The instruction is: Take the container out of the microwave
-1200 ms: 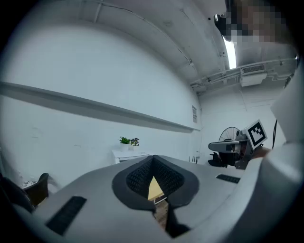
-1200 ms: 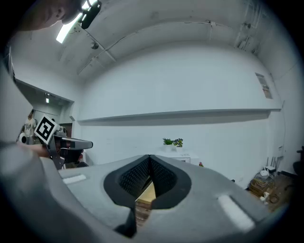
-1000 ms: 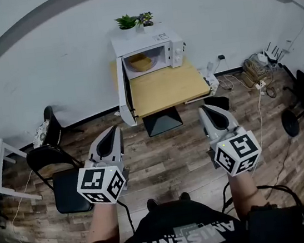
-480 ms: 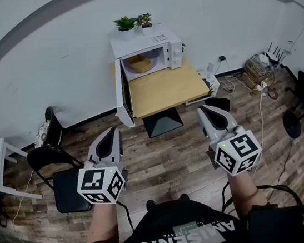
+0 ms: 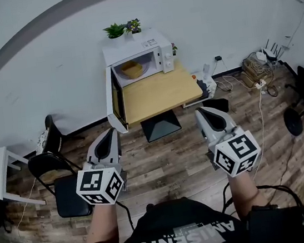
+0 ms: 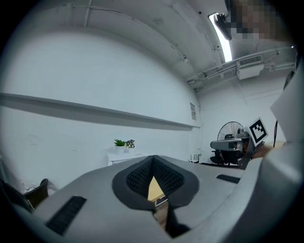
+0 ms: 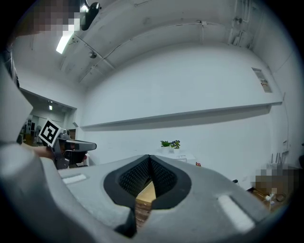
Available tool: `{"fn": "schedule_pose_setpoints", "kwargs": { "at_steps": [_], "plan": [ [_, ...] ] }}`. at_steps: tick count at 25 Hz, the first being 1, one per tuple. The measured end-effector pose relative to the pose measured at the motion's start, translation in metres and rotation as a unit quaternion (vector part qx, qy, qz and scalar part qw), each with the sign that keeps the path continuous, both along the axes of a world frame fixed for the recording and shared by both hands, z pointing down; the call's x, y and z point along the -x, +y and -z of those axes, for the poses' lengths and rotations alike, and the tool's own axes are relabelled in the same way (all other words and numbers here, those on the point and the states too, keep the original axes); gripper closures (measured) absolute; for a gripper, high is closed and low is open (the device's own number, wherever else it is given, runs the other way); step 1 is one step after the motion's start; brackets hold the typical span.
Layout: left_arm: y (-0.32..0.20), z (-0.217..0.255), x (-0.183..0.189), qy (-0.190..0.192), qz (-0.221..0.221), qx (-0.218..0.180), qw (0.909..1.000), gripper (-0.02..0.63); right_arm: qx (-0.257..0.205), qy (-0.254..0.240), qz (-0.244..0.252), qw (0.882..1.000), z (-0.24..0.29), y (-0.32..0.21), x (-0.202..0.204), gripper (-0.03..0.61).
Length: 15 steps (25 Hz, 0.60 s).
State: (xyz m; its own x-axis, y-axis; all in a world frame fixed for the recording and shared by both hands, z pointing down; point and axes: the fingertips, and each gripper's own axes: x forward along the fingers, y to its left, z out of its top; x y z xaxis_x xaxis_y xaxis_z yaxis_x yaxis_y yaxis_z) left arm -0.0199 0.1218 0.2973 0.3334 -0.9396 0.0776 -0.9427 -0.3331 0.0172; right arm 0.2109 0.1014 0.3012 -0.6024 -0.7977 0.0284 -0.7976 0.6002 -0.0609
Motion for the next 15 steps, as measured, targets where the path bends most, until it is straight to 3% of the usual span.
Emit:
{"fn": "schedule_pose_setpoints", "kwargs": {
  "at_steps": [7, 15],
  "plan": [
    [-0.005, -0.005, -0.02, -0.006, 0.012, 0.006, 0.9999, 0.612, -0.003, -0.002, 0.02, 1.0, -0.007, -0.004, -0.018, 0.572],
    [-0.039, -0.015, 0.001, -0.006, 0.015, 0.006, 0.9999, 0.612, -0.006, 0.01, 0.027, 1.0, -0.013, -0.033, 0.002, 0.572]
  ]
}}
